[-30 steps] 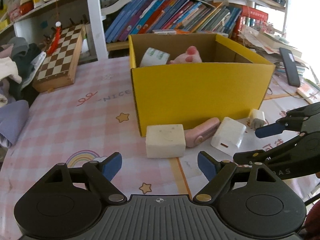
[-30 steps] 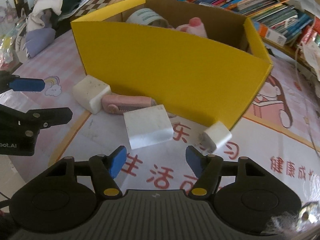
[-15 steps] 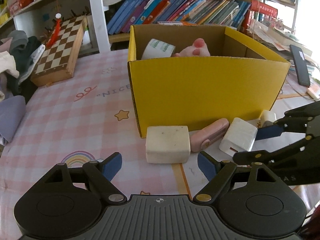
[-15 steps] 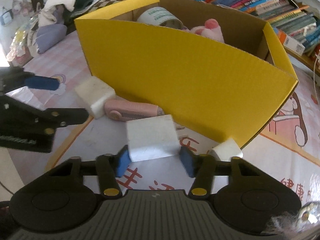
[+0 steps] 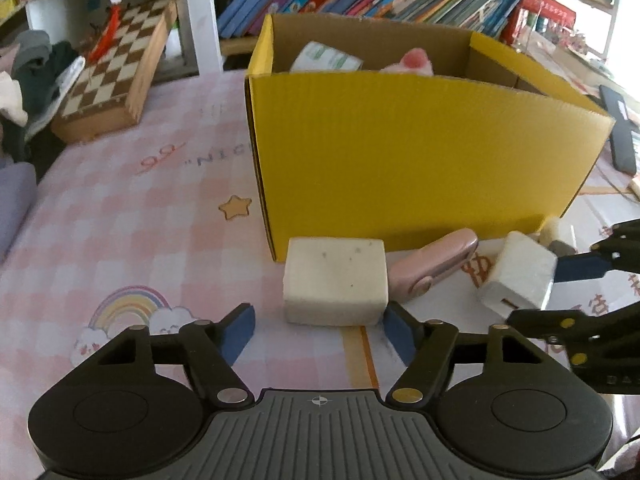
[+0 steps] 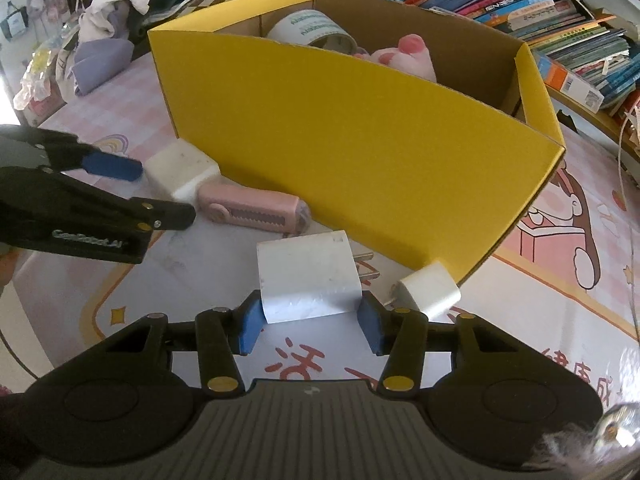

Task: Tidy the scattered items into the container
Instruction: 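Grasp the white soap bar with the left tool while the right tool grasps the white charger, then lift the soap bar and charger over the yellow box with both tools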

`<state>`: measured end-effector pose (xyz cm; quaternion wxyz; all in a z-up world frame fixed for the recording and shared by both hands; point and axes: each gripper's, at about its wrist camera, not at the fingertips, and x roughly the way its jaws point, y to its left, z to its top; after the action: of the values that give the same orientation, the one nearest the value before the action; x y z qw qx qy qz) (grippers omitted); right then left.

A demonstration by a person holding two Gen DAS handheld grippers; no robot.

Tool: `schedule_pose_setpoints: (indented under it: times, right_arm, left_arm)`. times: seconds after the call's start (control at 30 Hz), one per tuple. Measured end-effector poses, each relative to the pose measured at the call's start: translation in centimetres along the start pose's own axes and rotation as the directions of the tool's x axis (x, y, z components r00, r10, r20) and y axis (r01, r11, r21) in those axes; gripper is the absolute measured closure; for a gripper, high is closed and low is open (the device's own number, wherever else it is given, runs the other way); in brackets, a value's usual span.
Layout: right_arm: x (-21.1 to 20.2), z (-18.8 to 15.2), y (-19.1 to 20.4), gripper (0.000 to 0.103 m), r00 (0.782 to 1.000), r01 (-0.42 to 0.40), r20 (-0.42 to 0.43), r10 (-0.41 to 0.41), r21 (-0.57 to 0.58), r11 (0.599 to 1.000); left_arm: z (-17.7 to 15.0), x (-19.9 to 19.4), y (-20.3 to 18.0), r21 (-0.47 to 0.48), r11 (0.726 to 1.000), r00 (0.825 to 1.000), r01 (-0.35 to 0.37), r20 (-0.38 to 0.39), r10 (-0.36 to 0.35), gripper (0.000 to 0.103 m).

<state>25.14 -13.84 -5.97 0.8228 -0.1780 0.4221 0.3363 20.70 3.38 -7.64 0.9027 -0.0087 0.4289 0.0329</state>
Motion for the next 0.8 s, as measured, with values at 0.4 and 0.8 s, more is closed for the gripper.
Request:
schedule_pose_setpoints:
  times: [0.4, 0.8]
  right_arm:
    - [-1.0, -0.7, 0.1, 0.055, 1.0, 0.021, 0.002, -0.021, 0.008, 1.0]
    - [-2.8, -1.1, 1.0, 0.056, 1.0, 0.015, 0.025, -0.016, 0.043, 0.999]
  left_arm:
    - [-0.2, -0.9, -0.9, 0.041, 0.999, 1.0, 0.028, 0.011, -0.028, 0.061]
    - [-1.0, -4.7, -1.5, 0.098, 0.993, 0.994, 0.06, 0.086, -0.069, 0.063]
